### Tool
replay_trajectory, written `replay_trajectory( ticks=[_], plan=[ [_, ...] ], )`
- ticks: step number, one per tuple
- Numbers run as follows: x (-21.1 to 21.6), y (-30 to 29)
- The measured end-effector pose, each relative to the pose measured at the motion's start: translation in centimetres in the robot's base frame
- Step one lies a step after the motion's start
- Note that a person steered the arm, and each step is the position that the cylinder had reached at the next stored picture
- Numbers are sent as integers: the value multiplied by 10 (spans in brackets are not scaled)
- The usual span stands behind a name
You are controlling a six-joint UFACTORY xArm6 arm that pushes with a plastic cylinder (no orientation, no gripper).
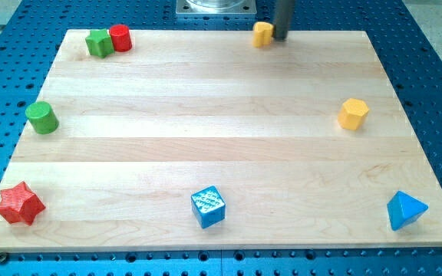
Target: Move heart into the green star
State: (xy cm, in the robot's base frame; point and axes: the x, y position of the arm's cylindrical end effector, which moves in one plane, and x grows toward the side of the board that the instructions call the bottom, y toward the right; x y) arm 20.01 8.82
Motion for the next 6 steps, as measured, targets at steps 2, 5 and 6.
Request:
replay_trajectory(
  ticks=[2,5,6],
  plan=[
    [26,-192],
    [59,-210],
    [54,-250]
  ],
)
